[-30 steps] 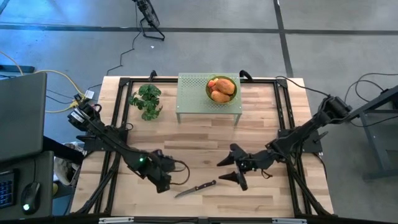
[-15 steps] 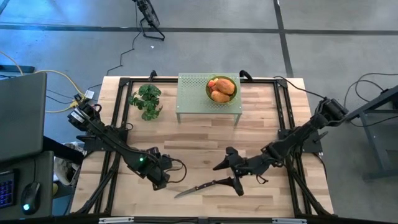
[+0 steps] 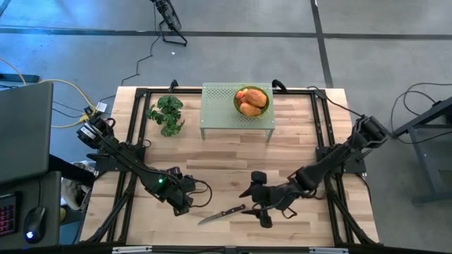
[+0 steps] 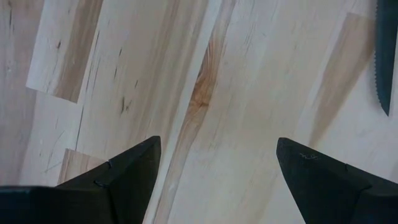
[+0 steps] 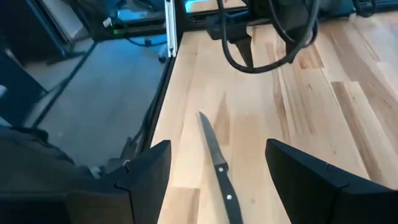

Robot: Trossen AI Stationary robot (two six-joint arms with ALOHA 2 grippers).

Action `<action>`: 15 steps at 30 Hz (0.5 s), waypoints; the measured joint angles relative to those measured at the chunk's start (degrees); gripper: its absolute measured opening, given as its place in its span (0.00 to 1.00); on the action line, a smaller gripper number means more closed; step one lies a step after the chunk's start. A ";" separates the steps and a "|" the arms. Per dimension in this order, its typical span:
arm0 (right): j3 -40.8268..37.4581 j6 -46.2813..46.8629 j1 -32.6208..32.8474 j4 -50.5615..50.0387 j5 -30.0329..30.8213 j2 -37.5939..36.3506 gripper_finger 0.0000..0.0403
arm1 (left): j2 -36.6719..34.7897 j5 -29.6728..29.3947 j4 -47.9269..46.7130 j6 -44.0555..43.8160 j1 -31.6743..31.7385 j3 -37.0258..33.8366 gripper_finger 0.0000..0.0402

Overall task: Pick & Place Fruit
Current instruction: Put the knife on the shelf

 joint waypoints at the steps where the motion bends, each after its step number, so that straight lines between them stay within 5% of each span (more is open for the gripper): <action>1: 0.46 -0.83 0.03 -0.64 -0.05 0.59 0.63 | -0.01 0.00 0.02 0.00 0.02 0.00 0.78; 15: 1.75 -4.83 0.13 -5.79 -1.48 7.39 0.63 | -0.04 -0.03 0.63 -0.04 0.11 0.00 0.78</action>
